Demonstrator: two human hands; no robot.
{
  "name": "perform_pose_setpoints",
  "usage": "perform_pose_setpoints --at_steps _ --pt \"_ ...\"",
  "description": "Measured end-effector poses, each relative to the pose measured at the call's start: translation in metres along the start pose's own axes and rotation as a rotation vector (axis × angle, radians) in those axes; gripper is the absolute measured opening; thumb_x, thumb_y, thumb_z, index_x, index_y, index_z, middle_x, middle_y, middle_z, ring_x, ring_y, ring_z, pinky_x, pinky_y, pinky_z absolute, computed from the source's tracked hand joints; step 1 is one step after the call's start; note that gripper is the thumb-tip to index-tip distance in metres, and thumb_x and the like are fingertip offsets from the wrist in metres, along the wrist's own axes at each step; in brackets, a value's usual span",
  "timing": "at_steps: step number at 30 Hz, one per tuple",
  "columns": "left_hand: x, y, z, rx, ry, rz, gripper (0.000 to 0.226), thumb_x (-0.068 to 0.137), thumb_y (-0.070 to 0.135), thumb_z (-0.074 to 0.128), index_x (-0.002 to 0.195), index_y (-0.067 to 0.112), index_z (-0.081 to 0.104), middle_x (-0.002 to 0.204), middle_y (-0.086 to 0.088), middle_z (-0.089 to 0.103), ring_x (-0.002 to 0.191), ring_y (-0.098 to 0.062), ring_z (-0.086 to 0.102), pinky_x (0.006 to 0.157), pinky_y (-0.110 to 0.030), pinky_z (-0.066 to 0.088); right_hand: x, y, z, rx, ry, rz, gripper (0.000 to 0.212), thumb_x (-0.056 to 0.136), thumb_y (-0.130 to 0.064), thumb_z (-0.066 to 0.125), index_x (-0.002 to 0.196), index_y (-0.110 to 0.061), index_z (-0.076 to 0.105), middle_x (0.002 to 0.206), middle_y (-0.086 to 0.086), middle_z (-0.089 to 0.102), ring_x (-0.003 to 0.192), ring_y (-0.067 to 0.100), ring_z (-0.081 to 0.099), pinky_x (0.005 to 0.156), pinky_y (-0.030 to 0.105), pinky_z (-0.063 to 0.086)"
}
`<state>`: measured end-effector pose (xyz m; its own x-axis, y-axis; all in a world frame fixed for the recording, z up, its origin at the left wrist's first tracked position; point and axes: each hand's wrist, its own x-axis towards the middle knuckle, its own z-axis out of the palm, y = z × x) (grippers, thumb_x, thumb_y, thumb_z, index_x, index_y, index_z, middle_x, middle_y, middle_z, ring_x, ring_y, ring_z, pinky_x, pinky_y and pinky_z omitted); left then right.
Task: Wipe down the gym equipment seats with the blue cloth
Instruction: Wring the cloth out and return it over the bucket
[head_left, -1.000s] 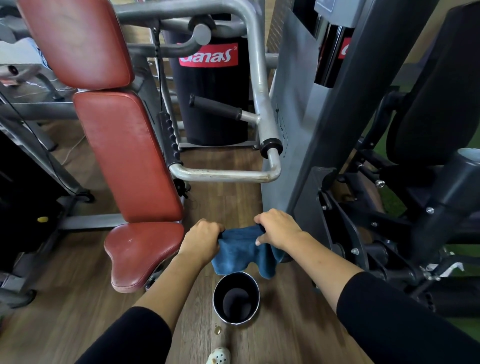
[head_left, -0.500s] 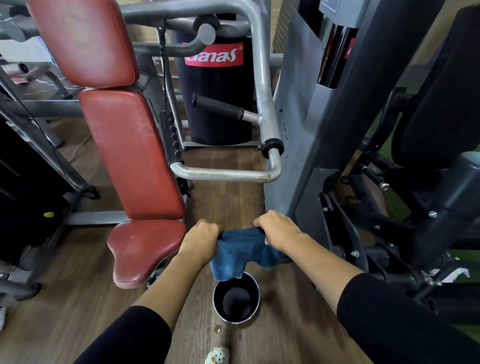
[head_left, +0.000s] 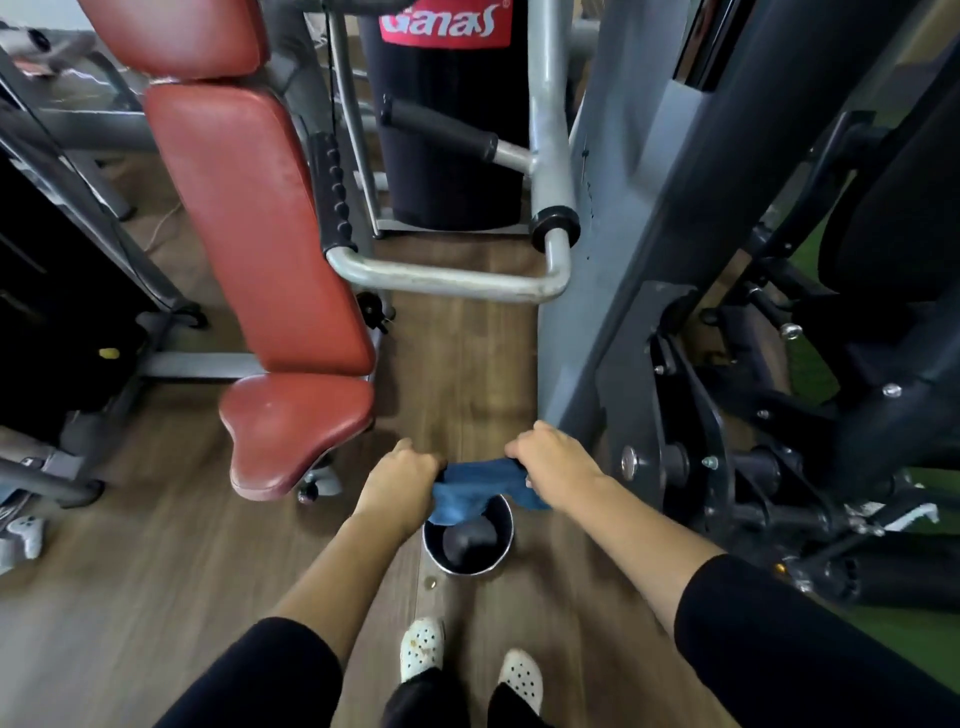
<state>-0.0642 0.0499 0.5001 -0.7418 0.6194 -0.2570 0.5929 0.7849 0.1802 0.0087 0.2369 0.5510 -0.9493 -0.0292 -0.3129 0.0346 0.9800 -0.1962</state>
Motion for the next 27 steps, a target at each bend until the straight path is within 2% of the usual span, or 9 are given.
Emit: perform_pose_setpoints --at_steps 3,7,13,16,18,21,23,25,27 --pt "-0.017 0.002 0.026 0.016 -0.034 0.026 0.024 0.077 0.001 0.05 0.091 0.017 0.06 0.088 -0.006 0.063 0.094 -0.023 0.054 0.086 -0.032 0.047 -0.005 -0.003 0.032 -0.032 -0.034 -0.004 0.03 0.081 0.005 0.055 0.106 -0.01 0.06 0.098 0.006 0.058 0.107 0.023 0.046 0.074 0.027 0.035" --pt "-0.036 -0.004 0.067 -0.011 -0.07 0.016 0.03 0.081 0.001 0.048 0.101 0.018 0.061 0.099 -0.001 0.063 0.105 -0.02 0.051 0.079 -0.027 0.046 -0.01 -0.011 0.077 -0.059 -0.083 0.019 0.031 0.084 0.0 0.057 0.111 -0.015 0.06 0.109 0.001 0.061 0.111 0.021 0.047 0.079 0.027 0.04" --pt "-0.054 -0.026 0.135 -0.032 -0.166 0.035 0.033 0.082 0.003 0.046 0.105 0.022 0.061 0.104 0.0 0.063 0.104 -0.019 0.051 0.081 -0.025 0.043 -0.007 -0.027 0.157 -0.074 -0.218 0.078 0.034 0.085 -0.001 0.059 0.117 -0.015 0.057 0.114 0.002 0.06 0.118 0.021 0.043 0.083 0.03 0.043" --pt "-0.055 -0.038 0.18 -0.048 -0.22 -0.003 0.033 0.081 0.003 0.047 0.104 0.022 0.06 0.106 -0.002 0.061 0.104 -0.02 0.053 0.079 -0.027 0.044 -0.004 -0.03 0.205 -0.09 -0.292 0.061 0.034 0.082 -0.002 0.062 0.112 -0.017 0.057 0.097 0.001 0.056 0.116 0.021 0.044 0.078 0.024 0.035" --pt "-0.052 -0.043 0.211 -0.024 -0.236 0.013 0.035 0.083 0.0 0.046 0.108 0.02 0.059 0.105 -0.001 0.061 0.11 -0.019 0.049 0.08 -0.029 0.046 0.001 -0.029 0.246 -0.081 -0.334 0.061 0.032 0.08 -0.003 0.064 0.105 -0.02 0.056 0.091 -0.001 0.052 0.115 0.022 0.044 0.08 0.023 0.036" --pt "-0.039 -0.051 0.263 -0.007 -0.206 0.02 0.036 0.087 0.0 0.044 0.115 0.019 0.057 0.109 -0.001 0.059 0.115 -0.018 0.045 0.08 -0.029 0.045 0.021 -0.018 0.315 -0.109 -0.302 0.046 0.033 0.08 -0.007 0.065 0.111 -0.015 0.057 0.112 0.001 0.058 0.116 0.024 0.044 0.094 0.028 0.04" --pt "-0.025 -0.057 0.296 0.022 -0.198 0.038 0.036 0.088 0.001 0.043 0.114 0.019 0.057 0.109 0.0 0.06 0.114 -0.018 0.045 0.077 -0.026 0.042 0.035 -0.006 0.352 -0.18 -0.267 0.014 0.046 0.081 -0.011 0.065 0.124 -0.014 0.051 0.122 0.002 0.054 0.116 0.025 0.044 0.099 0.029 0.037" --pt "-0.007 -0.064 0.335 0.039 -0.187 0.042 0.033 0.087 0.003 0.045 0.111 0.021 0.058 0.108 0.001 0.06 0.11 -0.018 0.047 0.076 -0.025 0.04 0.048 0.005 0.385 -0.246 -0.236 -0.01 0.052 0.081 -0.01 0.062 0.131 -0.012 0.045 0.124 0.005 0.052 0.114 0.026 0.044 0.1 0.031 0.033" --pt "0.014 -0.072 0.372 0.047 -0.172 0.04 0.032 0.086 0.005 0.047 0.11 0.022 0.058 0.106 0.002 0.06 0.106 -0.018 0.049 0.077 -0.026 0.042 0.064 0.017 0.417 -0.266 -0.198 -0.003 0.047 0.081 -0.008 0.06 0.126 -0.01 0.047 0.119 0.007 0.053 0.11 0.026 0.045 0.096 0.031 0.035"
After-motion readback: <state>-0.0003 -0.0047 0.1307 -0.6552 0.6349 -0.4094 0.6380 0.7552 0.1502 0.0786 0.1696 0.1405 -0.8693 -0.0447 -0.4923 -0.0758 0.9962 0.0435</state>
